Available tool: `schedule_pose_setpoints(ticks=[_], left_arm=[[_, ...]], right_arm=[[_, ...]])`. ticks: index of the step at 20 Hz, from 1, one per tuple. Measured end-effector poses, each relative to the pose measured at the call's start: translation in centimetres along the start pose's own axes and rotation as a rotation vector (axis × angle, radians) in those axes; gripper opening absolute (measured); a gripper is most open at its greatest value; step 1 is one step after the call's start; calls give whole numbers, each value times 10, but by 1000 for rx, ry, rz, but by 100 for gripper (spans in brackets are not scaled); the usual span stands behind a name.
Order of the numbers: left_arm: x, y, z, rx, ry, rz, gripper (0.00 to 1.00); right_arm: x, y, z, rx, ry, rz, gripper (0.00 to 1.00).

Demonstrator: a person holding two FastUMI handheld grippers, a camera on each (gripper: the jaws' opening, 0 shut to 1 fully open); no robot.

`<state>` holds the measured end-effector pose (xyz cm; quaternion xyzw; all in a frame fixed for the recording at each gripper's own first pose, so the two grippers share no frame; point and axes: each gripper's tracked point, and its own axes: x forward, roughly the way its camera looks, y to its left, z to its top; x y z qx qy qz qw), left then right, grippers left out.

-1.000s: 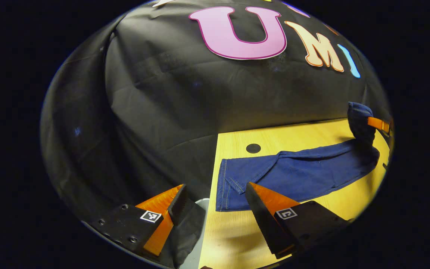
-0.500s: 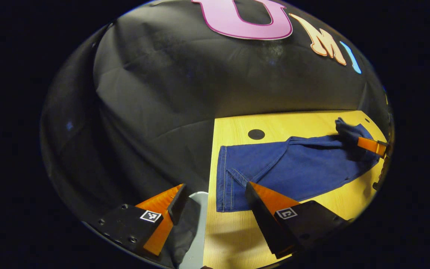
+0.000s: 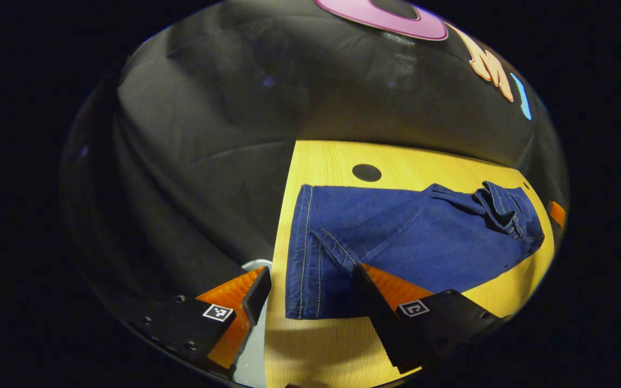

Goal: Grasp the waist and the cuffs of the jeans and fold them to make the two legs overlap; first hold the waist and fold one-third of the jeans toward the cuffs, then hold the cuffs and fold the remaining one-third in the same direction to finish folding.

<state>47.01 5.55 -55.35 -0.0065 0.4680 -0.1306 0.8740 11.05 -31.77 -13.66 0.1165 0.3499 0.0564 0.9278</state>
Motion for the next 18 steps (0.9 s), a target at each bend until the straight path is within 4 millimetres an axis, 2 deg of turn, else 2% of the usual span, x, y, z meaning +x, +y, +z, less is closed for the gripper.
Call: schedule_pose_setpoints(ticks=[1, 2, 3, 4, 5, 7, 8, 10, 11, 12, 13, 14, 16, 18], left_arm=[[4, -4, -9, -6, 39, -14, 95], [-1, -3, -9, -5, 53, -7, 95], [7, -3, -4, -11, 14, -17, 95], [5, -4, -13, -1, 53, -17, 95], [5, -4, -10, -2, 27, -20, 95], [5, -5, -12, 4, 37, -31, 91], [3, -6, -6, 3, 34, -43, 83], [5, -16, -7, 3, 30, -50, 53], [2, -20, -6, -19, 26, -42, 46], [2, -27, -4, -25, 11, -34, 16], [6, -28, -2, -37, -1, -17, 16], [7, -29, 1, -53, 1, 4, 0], [2, -29, 4, -93, 4, 38, 0], [-10, -42, 21, -155, -28, 1, 0]], right_arm=[[3, -4, -1, 1, 1, -9, 97], [13, -7, -8, 5, 1, -16, 94], [13, -12, -7, 9, 3, -19, 93], [16, -17, -10, 10, 3, -26, 97], [16, -22, -11, 9, 0, -34, 93], [20, -31, -20, 4, 7, -52, 93], [23, -32, -26, 7, 12, -55, 97], [26, -38, -30, 16, 19, -60, 97], [27, -38, -30, 19, 14, -58, 97], [21, -40, -28, 18, 9, -57, 97], [17, -43, -22, 16, 4, -57, 97], [13, -44, -18, 16, -3, -54, 97], [5, -52, -4, 14, -23, -55, 97], [-8, -62, 7, 10, -44, -56, 97]])
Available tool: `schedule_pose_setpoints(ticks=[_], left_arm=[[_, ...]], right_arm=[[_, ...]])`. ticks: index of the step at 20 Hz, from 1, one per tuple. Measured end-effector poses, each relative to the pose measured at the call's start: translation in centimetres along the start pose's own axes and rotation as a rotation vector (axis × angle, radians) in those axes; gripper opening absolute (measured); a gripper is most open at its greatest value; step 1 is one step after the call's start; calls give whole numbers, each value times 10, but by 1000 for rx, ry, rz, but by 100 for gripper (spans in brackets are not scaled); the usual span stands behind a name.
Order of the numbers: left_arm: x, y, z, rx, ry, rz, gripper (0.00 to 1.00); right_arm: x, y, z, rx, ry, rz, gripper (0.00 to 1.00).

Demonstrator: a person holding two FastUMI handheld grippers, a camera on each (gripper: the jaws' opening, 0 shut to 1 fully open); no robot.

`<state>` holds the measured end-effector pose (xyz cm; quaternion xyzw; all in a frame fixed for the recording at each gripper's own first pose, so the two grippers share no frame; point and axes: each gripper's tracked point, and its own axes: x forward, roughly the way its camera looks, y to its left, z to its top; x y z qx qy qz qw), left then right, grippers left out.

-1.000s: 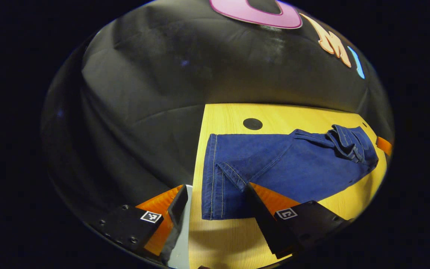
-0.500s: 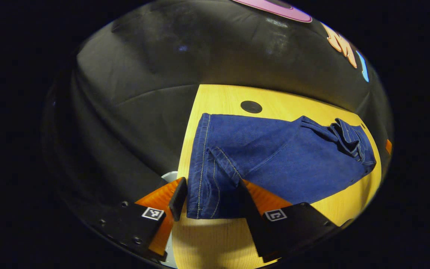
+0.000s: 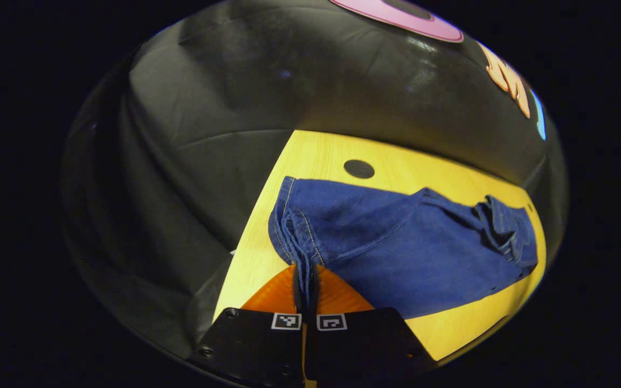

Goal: Grasp the waist and the cuffs of the jeans and fold them to make the two legs overlap; first hold the waist and fold one-third of the jeans toward the cuffs, then hold the cuffs and fold the remaining one-third in the same direction to finish folding.

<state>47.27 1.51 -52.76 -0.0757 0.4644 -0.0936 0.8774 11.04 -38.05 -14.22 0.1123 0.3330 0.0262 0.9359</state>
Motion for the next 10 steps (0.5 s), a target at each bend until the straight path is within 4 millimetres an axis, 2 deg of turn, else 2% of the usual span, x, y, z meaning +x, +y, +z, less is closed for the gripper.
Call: schedule_pose_setpoints(ticks=[5, 8, 10], left_arm=[[-56, -44, 78, -18, -135, -115, 0], [-89, -86, 97, 34, -180, -165, 0], [-97, -115, 104, 70, -195, -200, 0]], right_arm=[[-23, -29, 21, 20, -29, 9, 97], [-39, -46, 30, 13, -43, 22, 97], [-48, -58, 36, 7, -50, 28, 93]])
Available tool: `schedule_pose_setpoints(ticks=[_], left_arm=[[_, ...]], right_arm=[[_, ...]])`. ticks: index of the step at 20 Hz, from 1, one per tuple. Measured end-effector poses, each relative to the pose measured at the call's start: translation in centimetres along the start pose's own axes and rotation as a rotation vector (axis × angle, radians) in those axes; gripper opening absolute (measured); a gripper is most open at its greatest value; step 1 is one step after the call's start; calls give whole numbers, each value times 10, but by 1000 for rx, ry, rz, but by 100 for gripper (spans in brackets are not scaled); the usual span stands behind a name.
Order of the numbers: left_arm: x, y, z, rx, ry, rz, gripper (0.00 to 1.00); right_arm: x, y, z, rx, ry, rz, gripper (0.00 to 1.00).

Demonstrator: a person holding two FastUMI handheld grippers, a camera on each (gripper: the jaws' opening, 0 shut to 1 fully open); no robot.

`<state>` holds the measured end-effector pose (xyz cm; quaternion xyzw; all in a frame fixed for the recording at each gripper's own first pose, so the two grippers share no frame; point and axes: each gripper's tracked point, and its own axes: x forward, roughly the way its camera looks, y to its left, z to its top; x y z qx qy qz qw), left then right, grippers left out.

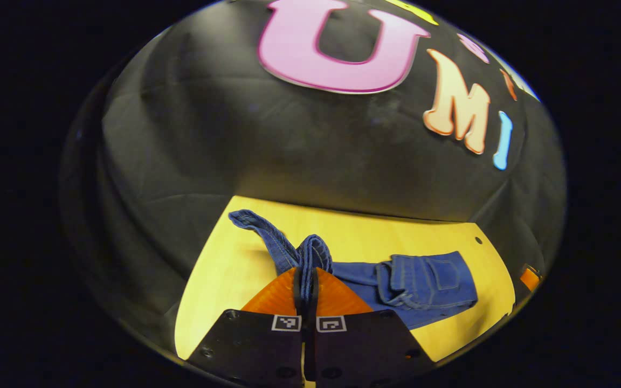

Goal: Grasp the waist and the cuffs of the jeans and fold them to make the two legs overlap; first hold the waist and fold one-third of the jeans toward the cuffs, then hold the cuffs and fold the remaining one-third in the same direction to finish folding.

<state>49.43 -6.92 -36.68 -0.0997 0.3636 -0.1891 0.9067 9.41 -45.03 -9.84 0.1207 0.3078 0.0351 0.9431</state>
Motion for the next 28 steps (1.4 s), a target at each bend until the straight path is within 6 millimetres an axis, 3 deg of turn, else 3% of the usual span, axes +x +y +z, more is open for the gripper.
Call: schedule_pose_setpoints(ticks=[2, 8, 18, 19, 20, 22, 24, 25, 27, 28], left_arm=[[2, -31, 5, 20, 5, -34, 0], [23, -125, 6, 90, 26, -91, 0], [57, -282, -13, 176, 57, -247, 0], [61, -297, -16, 184, 63, -256, 0], [66, -310, -19, 190, 63, -254, 0], [75, -335, -27, 196, 65, -257, 0], [79, -352, -40, 207, 77, -239, 0], [83, -354, -47, 216, 73, -208, 0], [83, -362, -56, 220, 46, -171, 0], [82, -375, -54, 194, 14, -194, 25]], right_arm=[[-10, -13, 6, -1, -9, 2, 97], [-37, -59, 17, -8, -21, -18, 97], [-65, -124, 21, -8, -13, -53, 97], [-66, -129, 23, -8, -15, -52, 92], [-67, -134, 24, -8, -18, -53, 97], [-71, -145, 25, -14, -17, -57, 92], [-75, -154, 26, -21, -19, -56, 97], [-77, -158, 26, -24, -19, -55, 92], [-79, -165, 27, -24, -22, -48, 92], [-81, -165, 28, -25, -26, -39, 97]])
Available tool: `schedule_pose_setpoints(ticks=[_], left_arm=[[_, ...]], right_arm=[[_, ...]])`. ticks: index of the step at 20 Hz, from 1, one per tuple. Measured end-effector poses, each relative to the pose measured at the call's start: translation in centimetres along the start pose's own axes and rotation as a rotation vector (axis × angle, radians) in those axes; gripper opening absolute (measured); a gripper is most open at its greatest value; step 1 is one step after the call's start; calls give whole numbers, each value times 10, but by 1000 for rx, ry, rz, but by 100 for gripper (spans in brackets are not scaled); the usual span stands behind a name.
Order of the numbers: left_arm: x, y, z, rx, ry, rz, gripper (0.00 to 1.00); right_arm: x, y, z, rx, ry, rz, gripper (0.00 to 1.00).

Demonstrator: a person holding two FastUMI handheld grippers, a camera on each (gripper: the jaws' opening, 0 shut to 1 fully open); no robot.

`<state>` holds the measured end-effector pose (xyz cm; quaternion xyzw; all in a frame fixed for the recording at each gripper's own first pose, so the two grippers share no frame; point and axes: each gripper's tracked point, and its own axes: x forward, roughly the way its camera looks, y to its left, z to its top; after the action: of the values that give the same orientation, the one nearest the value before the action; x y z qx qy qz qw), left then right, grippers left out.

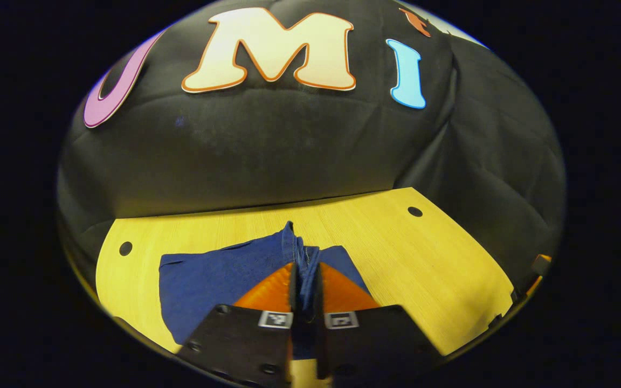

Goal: Grasp the waist and the cuffs of the jeans and fold them to make the two legs overlap; first hold the waist and fold one-third of the jeans toward the cuffs, then hold the cuffs and fold the remaining one-third in the same direction to finish folding.

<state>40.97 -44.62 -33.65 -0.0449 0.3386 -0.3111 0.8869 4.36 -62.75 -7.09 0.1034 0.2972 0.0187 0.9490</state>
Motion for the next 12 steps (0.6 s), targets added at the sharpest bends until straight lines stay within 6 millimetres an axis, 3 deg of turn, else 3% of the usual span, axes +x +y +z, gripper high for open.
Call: schedule_pose_setpoints(ticks=[1, 2, 3, 4, 8, 12], left_arm=[[-10, -12, 0, -15, -43, -18, 50], [-37, -17, 10, -2, -80, -1, 75], [-39, -20, 14, 18, -132, 4, 100], [-54, -23, 22, 40, -181, 14, 92], [-140, -28, 41, 103, -333, 74, 94], [-241, -11, 47, 161, -461, 184, 94]], right_arm=[[-1, 1, 3, -3, -10, 14, 98], [-1, 4, 5, -7, -22, 27, 98], [0, 8, 9, -11, -36, 43, 94], [-2, 14, 14, -15, -54, 61, 98], [-19, 52, 46, -9, -162, 120, 98], [-60, 98, 82, -29, -303, 129, 98]])
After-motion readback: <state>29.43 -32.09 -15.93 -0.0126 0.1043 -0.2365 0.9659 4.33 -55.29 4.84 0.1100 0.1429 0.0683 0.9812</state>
